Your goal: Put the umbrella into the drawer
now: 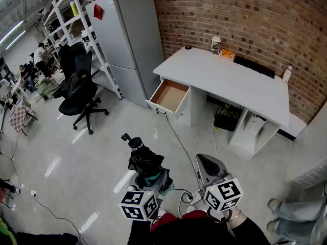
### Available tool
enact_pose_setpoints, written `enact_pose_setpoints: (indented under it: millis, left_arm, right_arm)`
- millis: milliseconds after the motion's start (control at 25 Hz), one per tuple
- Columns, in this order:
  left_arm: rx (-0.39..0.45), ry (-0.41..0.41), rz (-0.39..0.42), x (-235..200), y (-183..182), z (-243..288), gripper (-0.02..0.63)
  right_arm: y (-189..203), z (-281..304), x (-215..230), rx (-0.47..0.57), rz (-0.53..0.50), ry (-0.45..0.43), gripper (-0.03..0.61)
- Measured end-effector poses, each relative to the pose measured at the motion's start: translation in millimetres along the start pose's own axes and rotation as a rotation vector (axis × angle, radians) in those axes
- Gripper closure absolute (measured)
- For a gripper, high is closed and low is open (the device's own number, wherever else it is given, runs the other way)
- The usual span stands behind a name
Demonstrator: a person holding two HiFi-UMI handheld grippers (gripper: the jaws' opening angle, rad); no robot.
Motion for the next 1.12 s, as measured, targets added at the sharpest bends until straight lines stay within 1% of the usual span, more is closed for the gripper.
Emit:
enact_pose_setpoints:
  millis: [320, 560, 720, 920, 1120]
  left_arm:
    - [-0.007, -0.008, -0.011, 6.1, -1.9, 25.3, 0.356]
    - [-0.017, -0.023, -0.015, 4.1, -4.3, 39.8, 0.356]
    - [-0.01, -0.029, -0.018, 0.2, -7.5, 52.1, 0.356]
    - [0.001, -0.029, -0.024, -3.9, -19.9, 66.7, 0.356]
    - [-0.007, -0.026, -0.012, -8.7, -24.2, 80.9, 0.356]
  right_arm:
    - [-2.4, 10.3, 25.2, -0.012, -0.01, -0.012, 0.569]
    - [0.1, 17.6, 39.5, -0.038, 0.009, -0.033, 0.568]
    - [0.4, 18.1, 55.7, -0.046, 0.017, -0.018, 0.568]
    - [-5.6, 21.6, 71.4, -0.05, 0.035, -0.001, 0.568]
    - [-4.5, 30.3, 83.2, -0.058, 0.046, 0.014, 0.568]
Point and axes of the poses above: the fingertips, and each gripper's own axes: z forward along the fingers, x to its right, y out of its underside, the point moved 2 cm from there along -z, backward along the fingers, and after that the axes turned 11 degrees about z, right-handed, at the moved point
